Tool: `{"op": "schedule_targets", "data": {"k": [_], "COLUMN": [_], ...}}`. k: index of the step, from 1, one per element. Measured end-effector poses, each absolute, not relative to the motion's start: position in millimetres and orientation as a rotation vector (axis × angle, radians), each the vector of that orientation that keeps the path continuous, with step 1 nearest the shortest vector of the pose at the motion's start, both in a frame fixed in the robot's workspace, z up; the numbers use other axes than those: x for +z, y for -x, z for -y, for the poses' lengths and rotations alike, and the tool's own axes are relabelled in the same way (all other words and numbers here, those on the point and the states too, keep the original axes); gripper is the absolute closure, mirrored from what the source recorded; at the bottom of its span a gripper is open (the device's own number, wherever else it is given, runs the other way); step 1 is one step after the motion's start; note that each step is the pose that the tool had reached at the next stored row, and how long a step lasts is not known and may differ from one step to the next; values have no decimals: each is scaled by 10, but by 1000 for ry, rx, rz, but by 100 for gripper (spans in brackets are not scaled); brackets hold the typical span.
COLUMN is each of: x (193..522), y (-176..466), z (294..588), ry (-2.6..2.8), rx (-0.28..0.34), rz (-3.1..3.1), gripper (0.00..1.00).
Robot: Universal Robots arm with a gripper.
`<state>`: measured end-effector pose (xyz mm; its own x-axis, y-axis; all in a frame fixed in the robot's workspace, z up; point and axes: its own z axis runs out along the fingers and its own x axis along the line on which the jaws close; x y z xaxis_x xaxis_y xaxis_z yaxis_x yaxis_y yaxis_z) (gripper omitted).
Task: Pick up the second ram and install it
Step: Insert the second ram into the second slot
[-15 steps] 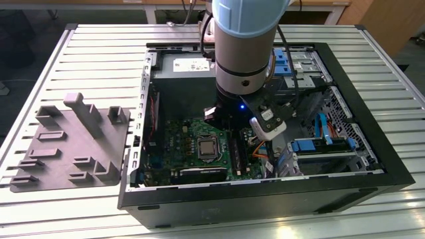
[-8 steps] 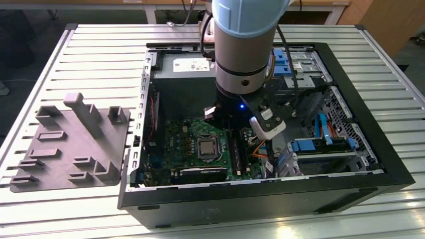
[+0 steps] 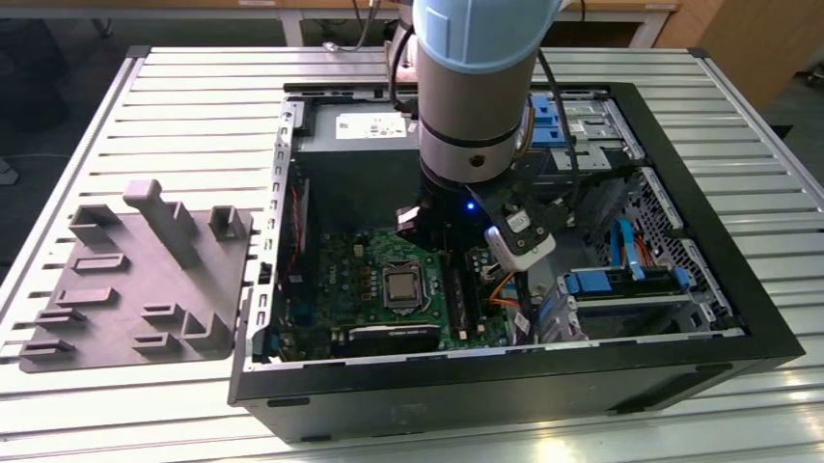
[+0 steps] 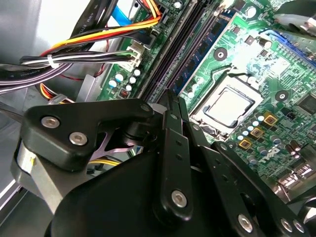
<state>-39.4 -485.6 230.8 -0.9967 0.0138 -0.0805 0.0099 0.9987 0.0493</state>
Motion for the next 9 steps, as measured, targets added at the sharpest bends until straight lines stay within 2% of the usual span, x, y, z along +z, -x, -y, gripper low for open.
{"op": "schedule_targets", "data": {"k": [9], "x": [2305], "y": [388], "z": [4857], "ry": [-18], "rx": [75], "rz": [-3060], "gripper": [88]}}
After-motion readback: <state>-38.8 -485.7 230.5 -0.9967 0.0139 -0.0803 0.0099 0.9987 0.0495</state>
